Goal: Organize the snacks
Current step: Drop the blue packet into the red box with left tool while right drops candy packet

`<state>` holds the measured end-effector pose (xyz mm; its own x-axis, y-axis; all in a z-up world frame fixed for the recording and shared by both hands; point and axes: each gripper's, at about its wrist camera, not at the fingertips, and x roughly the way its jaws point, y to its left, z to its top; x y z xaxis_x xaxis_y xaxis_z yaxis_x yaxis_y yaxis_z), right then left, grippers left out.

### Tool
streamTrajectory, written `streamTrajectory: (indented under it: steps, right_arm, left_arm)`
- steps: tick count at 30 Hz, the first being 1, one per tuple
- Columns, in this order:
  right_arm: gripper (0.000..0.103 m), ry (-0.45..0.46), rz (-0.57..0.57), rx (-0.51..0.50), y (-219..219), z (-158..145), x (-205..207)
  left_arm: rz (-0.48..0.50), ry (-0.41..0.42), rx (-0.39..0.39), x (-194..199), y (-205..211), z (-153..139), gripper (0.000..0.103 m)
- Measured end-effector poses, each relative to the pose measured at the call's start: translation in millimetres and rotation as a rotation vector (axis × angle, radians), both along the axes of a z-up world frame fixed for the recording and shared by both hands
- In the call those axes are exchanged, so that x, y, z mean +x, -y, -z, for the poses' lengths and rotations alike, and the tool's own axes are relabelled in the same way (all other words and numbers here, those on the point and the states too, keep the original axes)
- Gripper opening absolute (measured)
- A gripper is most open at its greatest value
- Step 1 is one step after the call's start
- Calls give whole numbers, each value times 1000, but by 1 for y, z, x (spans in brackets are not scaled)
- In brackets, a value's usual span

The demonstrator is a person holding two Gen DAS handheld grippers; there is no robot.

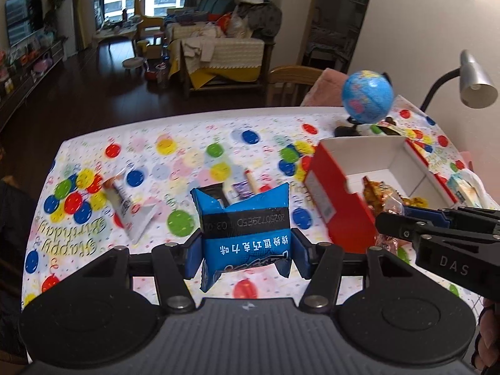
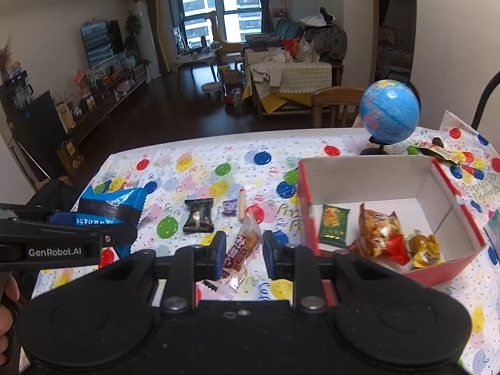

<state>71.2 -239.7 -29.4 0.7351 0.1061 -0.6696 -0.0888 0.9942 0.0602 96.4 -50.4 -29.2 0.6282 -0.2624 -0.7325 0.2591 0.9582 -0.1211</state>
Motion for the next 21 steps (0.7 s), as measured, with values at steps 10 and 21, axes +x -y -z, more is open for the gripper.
streamTrajectory:
  steps: [10, 21]
  right_arm:
    - [23, 5, -8, 24, 69, -6, 3]
    - [23, 4, -10, 13, 141, -4, 16]
  left_arm:
    - [13, 31, 13, -1, 75, -13, 57]
    - [33, 22, 42, 16, 158, -7, 57]
